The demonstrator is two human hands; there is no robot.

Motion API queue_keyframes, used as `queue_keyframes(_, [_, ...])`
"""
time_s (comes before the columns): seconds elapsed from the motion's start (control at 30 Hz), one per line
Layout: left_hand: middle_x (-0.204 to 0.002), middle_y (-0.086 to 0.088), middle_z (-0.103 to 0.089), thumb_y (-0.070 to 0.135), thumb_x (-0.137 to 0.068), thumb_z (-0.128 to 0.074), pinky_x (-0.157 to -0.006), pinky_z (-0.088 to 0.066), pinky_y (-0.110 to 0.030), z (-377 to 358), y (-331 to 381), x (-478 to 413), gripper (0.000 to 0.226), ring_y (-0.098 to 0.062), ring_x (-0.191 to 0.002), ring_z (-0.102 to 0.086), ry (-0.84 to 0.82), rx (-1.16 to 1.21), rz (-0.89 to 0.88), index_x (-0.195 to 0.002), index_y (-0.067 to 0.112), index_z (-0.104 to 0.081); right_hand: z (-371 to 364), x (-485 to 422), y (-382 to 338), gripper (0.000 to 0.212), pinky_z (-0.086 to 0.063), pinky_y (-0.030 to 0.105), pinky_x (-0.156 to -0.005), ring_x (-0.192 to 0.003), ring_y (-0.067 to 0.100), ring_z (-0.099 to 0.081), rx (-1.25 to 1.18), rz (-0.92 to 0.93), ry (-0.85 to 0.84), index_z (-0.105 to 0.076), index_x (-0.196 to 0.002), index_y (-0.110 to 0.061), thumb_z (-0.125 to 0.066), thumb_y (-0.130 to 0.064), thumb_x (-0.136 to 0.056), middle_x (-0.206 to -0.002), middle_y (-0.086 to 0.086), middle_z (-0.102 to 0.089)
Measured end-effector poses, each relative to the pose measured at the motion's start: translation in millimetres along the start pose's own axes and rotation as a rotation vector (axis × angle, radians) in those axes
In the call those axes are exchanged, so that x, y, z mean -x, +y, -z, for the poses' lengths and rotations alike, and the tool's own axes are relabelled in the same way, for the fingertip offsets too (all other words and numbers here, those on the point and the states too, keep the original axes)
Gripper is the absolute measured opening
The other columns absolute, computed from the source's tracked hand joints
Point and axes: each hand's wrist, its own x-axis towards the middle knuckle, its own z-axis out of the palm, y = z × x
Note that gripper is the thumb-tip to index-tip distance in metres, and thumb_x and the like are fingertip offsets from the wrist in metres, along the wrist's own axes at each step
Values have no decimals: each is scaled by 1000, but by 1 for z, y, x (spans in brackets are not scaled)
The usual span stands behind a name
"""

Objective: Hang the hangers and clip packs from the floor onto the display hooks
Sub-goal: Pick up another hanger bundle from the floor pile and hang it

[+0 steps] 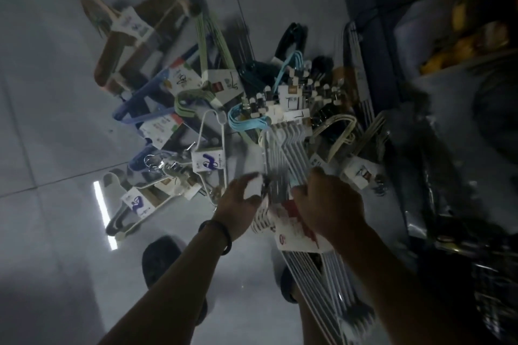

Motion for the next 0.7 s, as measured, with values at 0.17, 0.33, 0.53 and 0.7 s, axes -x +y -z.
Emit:
queue_keyframes(0.17, [-147, 0, -54, 26, -111, -43, -118, -30, -30, -4, 29, 4, 36, -21, -143, -45, -260, 138, 51, -142, 19, -61, 33, -8, 23, 34, -61, 39, -58, -59, 18, -64, -39, -58, 154, -44, -102, -16, -41, -50, -103, -75, 1, -60])
queue_keyframes(0.33, [-135, 8, -60, 77, -75, -61, -97, -52, -34, -21, 46, -2, 76, -23, -132, -56, -334, 271, -45, -139, 36, -52, 45, -12, 27, 36, -58, 39, -50, -54, 19, -64, -207, -38, 236, -41, -94, -19, -38, -55, -97, -66, 3, -58])
queue_keyframes(0.53, [-147, 3, -38, 87, -76, -55, -107, -40, -39, -33, 33, -1, 99, -14, -133, -38, 333, -264, -371, -155, 36, -26, 43, -25, 12, 27, -37, 27, -46, -47, 14, -54, -286, 6, 97, -43, -88, -20, -58, -39, -100, -62, 0, -51])
queue_keyframes(0.7, [-124, 17, -68, 59, -102, -50, -93, -59, -33, -9, 43, -15, 37, 5, -109, -64, 285, -101, -531, -134, 45, -62, 37, -29, 10, 33, -38, 27, -43, -45, 10, -49, -318, 48, 127, -38, -78, -23, -62, -29, -100, -60, -3, -48])
